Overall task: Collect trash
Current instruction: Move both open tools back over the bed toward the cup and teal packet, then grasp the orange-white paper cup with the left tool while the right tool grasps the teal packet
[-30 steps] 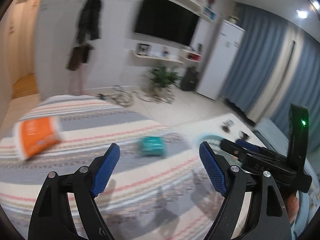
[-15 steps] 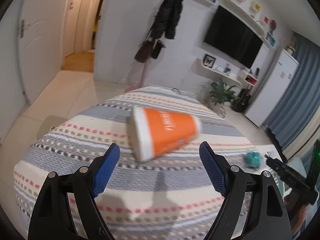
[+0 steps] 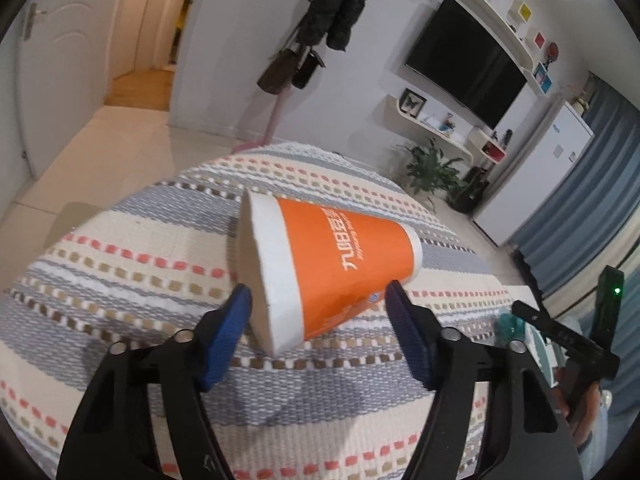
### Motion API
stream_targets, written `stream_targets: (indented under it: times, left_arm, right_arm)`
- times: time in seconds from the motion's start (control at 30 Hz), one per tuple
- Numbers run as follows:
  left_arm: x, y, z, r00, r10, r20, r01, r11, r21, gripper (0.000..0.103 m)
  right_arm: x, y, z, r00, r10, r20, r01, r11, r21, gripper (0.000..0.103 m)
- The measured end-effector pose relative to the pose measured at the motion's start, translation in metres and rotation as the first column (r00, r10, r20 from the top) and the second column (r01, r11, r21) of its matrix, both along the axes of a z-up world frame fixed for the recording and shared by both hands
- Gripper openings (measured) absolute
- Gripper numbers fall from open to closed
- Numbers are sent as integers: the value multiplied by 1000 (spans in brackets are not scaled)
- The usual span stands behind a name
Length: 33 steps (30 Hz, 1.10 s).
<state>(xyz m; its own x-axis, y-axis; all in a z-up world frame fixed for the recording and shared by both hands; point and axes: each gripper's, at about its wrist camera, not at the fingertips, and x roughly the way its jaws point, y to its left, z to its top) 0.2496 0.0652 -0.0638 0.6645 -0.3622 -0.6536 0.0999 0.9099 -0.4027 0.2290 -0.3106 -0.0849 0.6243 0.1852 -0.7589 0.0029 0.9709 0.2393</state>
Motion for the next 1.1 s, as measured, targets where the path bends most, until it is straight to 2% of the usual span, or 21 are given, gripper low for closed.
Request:
stream_targets:
  times: [0.23,0.37,0.43,0.53,0.67,0.9,0.97,1.03,1.07,1.1]
  left_arm:
    - [-3,-13,-7,997,-66,-32,64,996,-62,37]
    - [-17,-20,-9,995,-96,-37,93,991,-93,25]
    - [-21,-24,-11,993,-107,-51,101,989,-109,14]
    - [-34,-28,-15,990,-121,-67,111,985,-130,13]
    - [-59,-35,-12,990,-136,-46,131,985,-113,10]
    - [-98,-36,-5,986,-167,-9,165,980,-108,10]
    - [-105,-34,2,987,-158,21,159,985,-67,14]
    - [-105,-28,11,990,-131,55,132,991,-10,37]
    - [-100,-24,17,991,-114,74,114,993,12,43]
    - [-93,-18,20,991,-106,86,105,994,18,60]
  right_arm:
    - [-20,14,-5,998,58,-34,-57,997,45,42]
    - [-40,25,-3,996,75,-46,-71,995,75,42]
    - [-49,31,-1,996,83,-45,-80,994,77,42]
    - [-65,38,1,994,98,-48,-94,992,89,42]
    - [-85,46,4,991,129,-45,-124,987,100,42]
    - [-113,68,12,979,203,-25,-201,976,86,42]
    - [-120,75,17,975,224,-2,-223,973,60,42]
    - [-122,77,21,974,226,21,-226,974,26,42]
    - [-122,77,23,974,225,30,-226,974,9,45]
    - [-121,76,24,974,225,35,-225,974,-1,49]
